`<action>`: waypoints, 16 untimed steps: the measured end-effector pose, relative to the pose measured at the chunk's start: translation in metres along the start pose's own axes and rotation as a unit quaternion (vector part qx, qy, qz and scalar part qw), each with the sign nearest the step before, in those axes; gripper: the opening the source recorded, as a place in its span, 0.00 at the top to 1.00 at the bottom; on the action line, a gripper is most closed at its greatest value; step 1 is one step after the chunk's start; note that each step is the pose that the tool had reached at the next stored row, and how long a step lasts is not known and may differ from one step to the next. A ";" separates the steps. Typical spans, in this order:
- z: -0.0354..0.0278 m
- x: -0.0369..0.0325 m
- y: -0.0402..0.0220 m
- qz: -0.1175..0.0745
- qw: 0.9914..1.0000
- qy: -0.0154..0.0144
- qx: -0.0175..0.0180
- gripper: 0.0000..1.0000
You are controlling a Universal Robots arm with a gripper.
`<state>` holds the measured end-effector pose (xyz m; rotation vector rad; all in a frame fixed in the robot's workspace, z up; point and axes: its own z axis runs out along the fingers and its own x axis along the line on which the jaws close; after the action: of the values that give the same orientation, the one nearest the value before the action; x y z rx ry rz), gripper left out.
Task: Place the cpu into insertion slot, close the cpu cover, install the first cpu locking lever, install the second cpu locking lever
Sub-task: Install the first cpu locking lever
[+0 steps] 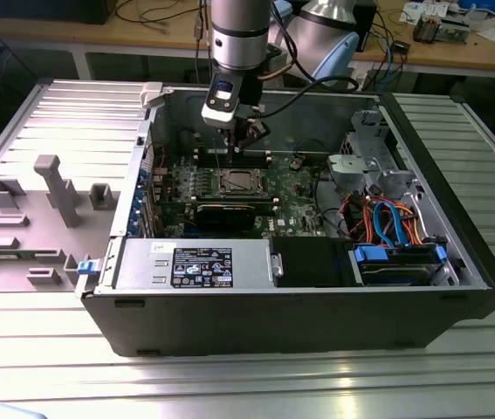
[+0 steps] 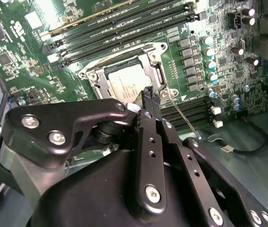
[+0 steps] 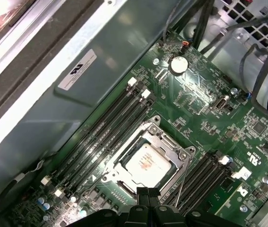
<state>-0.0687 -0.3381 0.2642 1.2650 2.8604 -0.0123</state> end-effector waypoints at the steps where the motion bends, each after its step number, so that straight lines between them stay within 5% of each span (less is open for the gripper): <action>1: 0.0000 0.0000 0.0000 -0.003 1.000 0.000 0.000 0.89; 7: 0.0000 0.0009 -0.0012 -0.021 1.000 0.000 0.000 0.89; 16: -0.0005 0.0014 -0.0018 -0.059 0.998 0.000 -0.001 0.89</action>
<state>-0.0710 -0.3383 0.2647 1.0932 2.9300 -0.0106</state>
